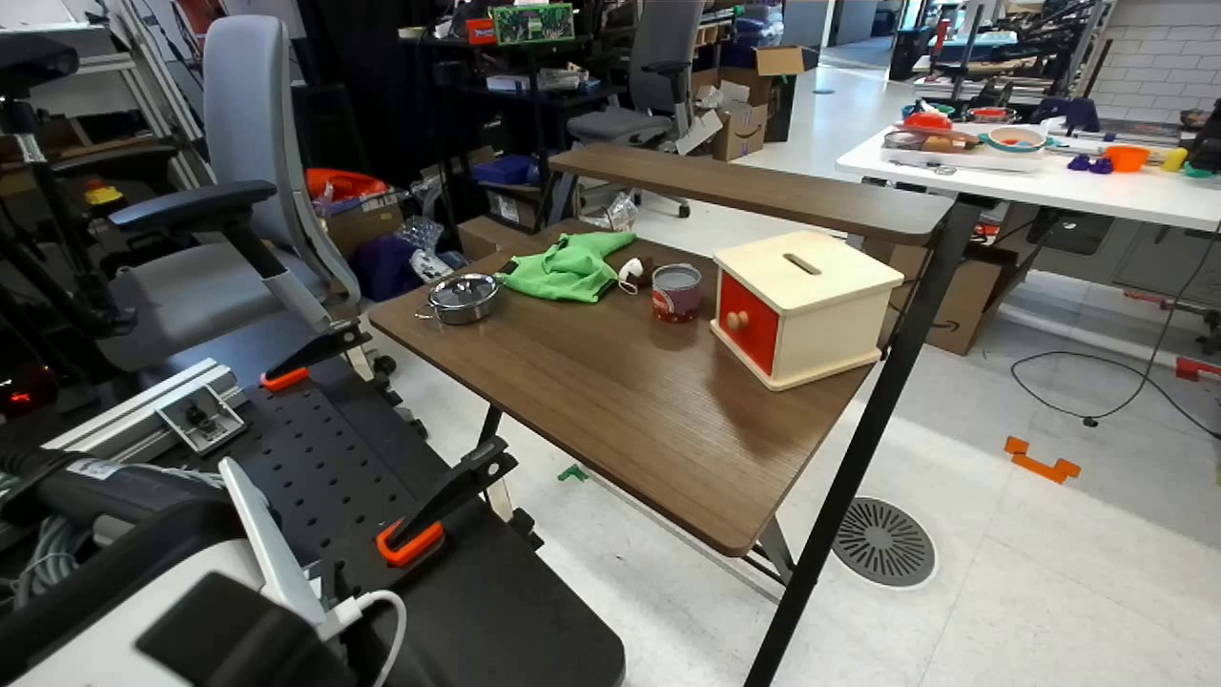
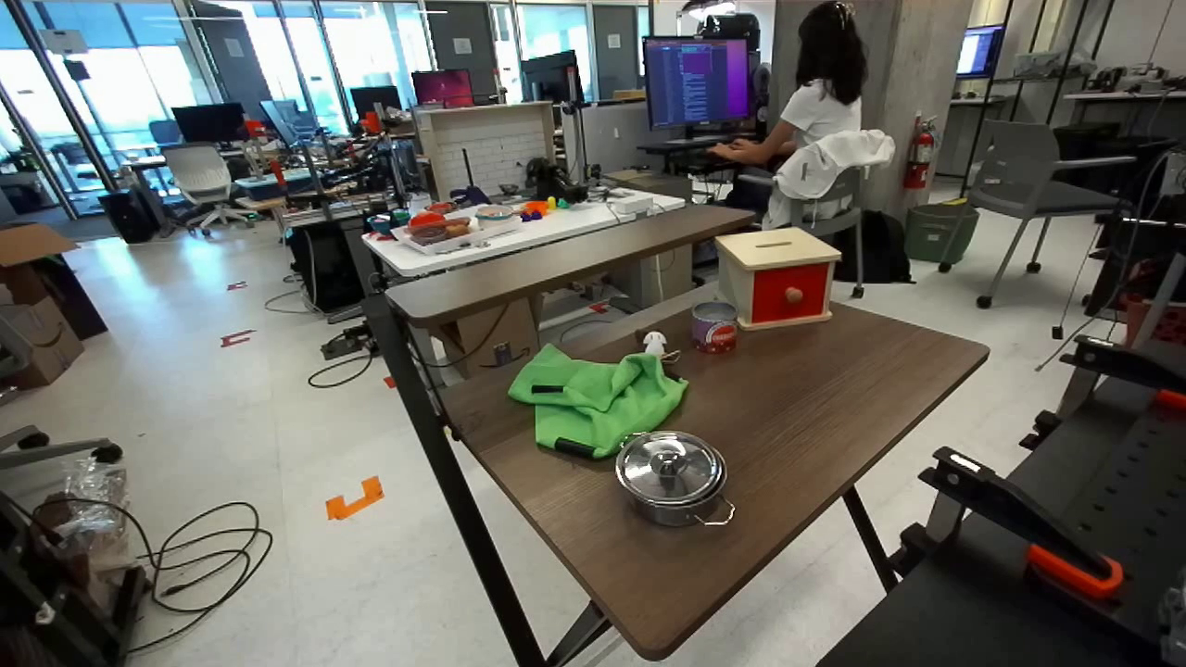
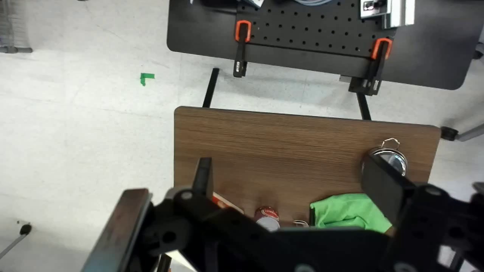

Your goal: Open the drawer

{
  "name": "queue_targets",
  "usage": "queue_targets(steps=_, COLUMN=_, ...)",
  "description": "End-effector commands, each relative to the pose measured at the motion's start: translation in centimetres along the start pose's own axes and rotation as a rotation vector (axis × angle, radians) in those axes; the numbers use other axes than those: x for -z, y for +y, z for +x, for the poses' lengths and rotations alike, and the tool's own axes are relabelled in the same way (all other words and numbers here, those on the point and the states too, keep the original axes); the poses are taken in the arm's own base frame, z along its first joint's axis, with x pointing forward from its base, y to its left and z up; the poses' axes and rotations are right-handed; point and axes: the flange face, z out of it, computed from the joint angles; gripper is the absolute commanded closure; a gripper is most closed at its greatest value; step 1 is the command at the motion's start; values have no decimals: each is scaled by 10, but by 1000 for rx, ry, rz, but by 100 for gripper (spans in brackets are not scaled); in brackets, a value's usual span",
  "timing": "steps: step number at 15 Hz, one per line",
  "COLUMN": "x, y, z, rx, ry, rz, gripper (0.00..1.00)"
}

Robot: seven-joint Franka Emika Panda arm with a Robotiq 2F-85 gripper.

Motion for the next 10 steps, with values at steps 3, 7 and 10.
queue_targets(steps=3, x=-52, y=18, z=44, rx=-55, ry=-27, rz=96, gripper=0)
queue_targets(steps=7, x=-116, y=31, z=61, rx=-35, ry=-99, rz=79, gripper=0)
queue_targets(steps=10, x=-170, y=43, z=68, rx=20, ry=-137, rz=51, gripper=0)
